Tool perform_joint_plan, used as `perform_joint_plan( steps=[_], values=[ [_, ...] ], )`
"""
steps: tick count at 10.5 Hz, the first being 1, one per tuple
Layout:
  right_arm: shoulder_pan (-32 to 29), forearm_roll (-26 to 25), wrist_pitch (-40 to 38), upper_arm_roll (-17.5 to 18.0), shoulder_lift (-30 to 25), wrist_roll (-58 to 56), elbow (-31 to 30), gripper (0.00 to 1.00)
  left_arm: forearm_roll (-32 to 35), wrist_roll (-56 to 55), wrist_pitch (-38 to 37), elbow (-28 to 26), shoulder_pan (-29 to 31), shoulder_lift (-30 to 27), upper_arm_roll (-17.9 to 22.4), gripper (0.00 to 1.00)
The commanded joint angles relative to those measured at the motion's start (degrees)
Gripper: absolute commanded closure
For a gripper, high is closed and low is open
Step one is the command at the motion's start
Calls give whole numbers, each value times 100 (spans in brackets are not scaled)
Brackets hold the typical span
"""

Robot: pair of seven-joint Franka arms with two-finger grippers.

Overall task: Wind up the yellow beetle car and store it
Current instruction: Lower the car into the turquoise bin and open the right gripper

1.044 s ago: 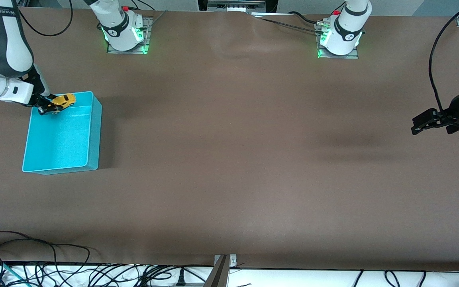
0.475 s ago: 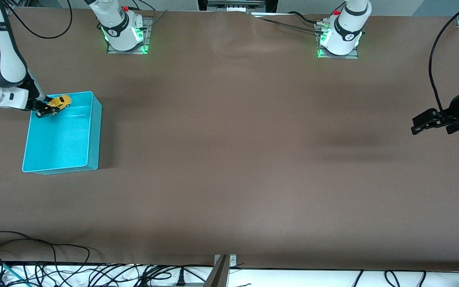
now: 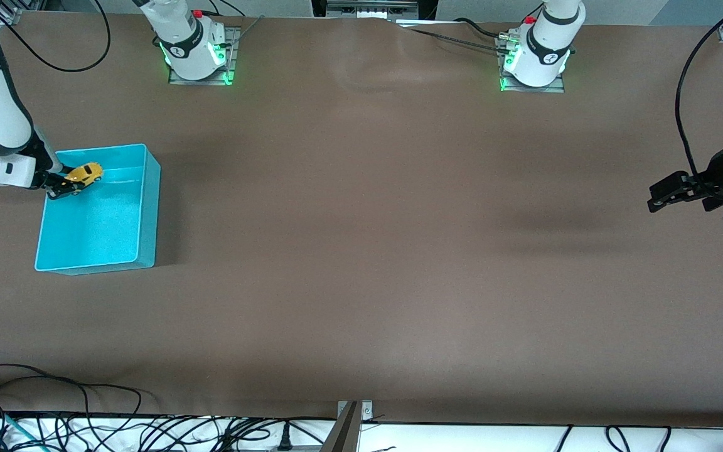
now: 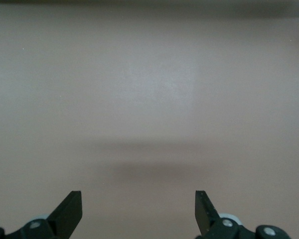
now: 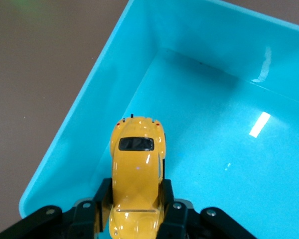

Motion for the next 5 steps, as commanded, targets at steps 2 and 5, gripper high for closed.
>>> perform_joint_plan(
  steps=[2,5],
  values=[
    [-59,-297,462,-52,448,-107,151,100,-114,128,-108,80,25,9,-10,0],
    [-59,-298,551,-194,563,-116,107,100,-114,128,-108,80,25,18,-10,0]
  ],
)
